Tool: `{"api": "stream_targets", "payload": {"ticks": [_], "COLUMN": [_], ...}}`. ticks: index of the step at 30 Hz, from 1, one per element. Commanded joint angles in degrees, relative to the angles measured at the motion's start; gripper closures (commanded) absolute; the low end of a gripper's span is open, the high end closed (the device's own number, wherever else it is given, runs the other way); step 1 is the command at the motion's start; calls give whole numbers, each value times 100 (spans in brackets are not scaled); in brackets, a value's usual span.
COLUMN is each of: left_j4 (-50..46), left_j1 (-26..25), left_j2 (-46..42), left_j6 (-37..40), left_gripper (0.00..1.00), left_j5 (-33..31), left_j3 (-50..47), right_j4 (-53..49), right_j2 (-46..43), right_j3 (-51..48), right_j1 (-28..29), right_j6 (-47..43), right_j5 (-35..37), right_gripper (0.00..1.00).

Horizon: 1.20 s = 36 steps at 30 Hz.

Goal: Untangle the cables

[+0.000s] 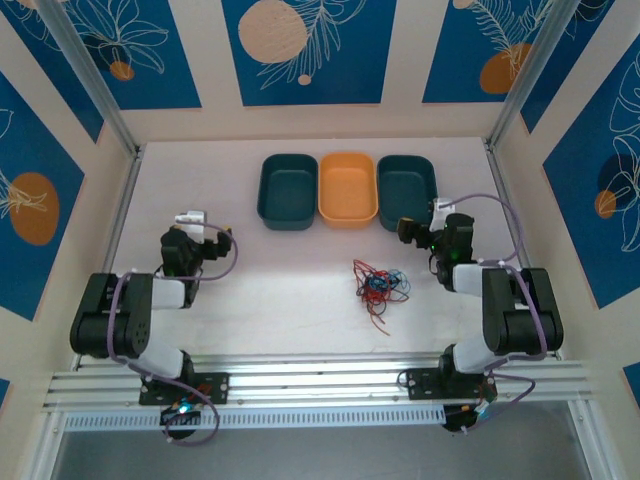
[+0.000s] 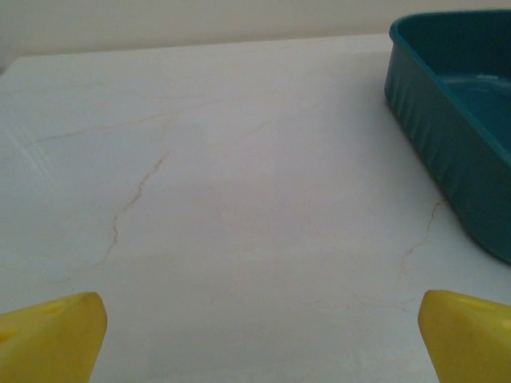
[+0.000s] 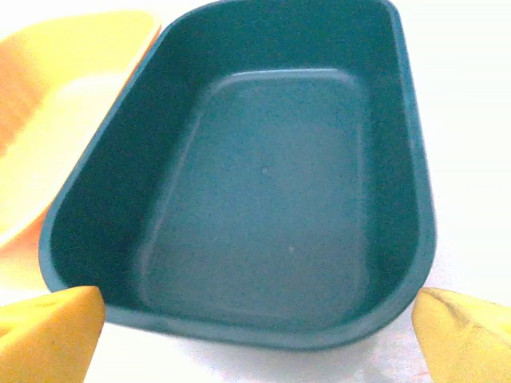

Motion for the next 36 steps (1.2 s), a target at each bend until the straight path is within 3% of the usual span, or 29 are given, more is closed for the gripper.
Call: {"api": "stream_targets", "payload": {"ticks": [1, 7, 11, 18, 22, 27, 31, 36], "left_j4": [-319, -1868, -2768, -3552, -3056, -2304, -2020, -1718], "left_j1": [-28, -28, -164, -1751, -2653, -3699, -3900, -3931], "left_j2": [-671, -1950, -2542, -2884, -2718, -2146, -1375, -665], "left_j6": [-64, -752, -1418, -1705, -2477, -2854, -3056, -3316], "left_gripper": [0, 0, 0, 0, 0, 0, 0, 0], "left_j5": [-302, -518, -123, -542, -871, -1564, -1309, -864], "left_j3": [-100, 82, 278, 425, 210, 287, 598, 949], "right_j4": [-929, -1498, -3115, -5782, -6757, -7479, -7569, -7223], "right_j2": [-424, -1227, -1967, -2765, -2995, -3011, -2718, -2392], "right_j3": [415, 226, 441, 838, 1133, 1393, 1218, 975], "right_j1": [47, 321, 853, 2285, 2647, 2932, 3273, 3534], "right_j6": [71, 320, 1272, 2147, 2350, 3047, 3651, 3996], "right_j5": [311, 861, 1719, 2834, 2757, 2032, 1570, 1354], "right_gripper": [1, 1, 1, 1, 0, 16, 28, 35]}}
